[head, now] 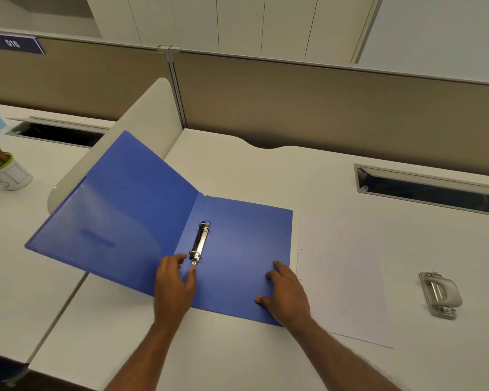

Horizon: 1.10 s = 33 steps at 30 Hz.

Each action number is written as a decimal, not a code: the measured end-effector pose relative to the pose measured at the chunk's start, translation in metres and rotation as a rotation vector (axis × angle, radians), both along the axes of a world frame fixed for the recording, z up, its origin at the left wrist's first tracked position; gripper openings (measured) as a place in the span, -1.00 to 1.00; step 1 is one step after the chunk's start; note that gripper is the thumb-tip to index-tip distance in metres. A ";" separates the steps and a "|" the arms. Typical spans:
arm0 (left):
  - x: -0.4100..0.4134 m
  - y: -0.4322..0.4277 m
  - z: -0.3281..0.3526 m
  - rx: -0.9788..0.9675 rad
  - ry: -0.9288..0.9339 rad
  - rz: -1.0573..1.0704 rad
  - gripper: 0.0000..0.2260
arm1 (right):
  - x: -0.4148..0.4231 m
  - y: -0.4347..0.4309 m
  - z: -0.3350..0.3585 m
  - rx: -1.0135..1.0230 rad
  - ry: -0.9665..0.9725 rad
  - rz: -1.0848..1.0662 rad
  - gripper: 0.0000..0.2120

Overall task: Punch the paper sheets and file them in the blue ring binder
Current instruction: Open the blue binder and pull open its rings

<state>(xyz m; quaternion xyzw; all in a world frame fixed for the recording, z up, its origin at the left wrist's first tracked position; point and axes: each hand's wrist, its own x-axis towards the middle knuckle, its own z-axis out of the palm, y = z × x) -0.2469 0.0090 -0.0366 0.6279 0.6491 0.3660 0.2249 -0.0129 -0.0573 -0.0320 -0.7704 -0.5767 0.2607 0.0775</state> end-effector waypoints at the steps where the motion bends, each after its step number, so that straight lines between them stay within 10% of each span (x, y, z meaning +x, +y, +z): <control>1: 0.004 0.007 -0.001 -0.081 -0.017 0.014 -0.70 | 0.000 0.003 0.003 -0.006 -0.041 0.015 -0.33; 8: 0.021 0.028 -0.005 -0.138 -0.036 0.042 -0.82 | -0.010 0.028 0.017 -0.069 -0.243 0.067 -0.49; 20: 0.023 0.027 -0.023 -0.097 -0.036 0.056 -0.76 | -0.085 0.094 0.010 0.056 0.518 0.170 -0.71; 33: 0.004 0.041 -0.035 -0.066 0.057 -0.099 -0.81 | -0.097 0.109 -0.012 0.037 0.581 0.074 -0.77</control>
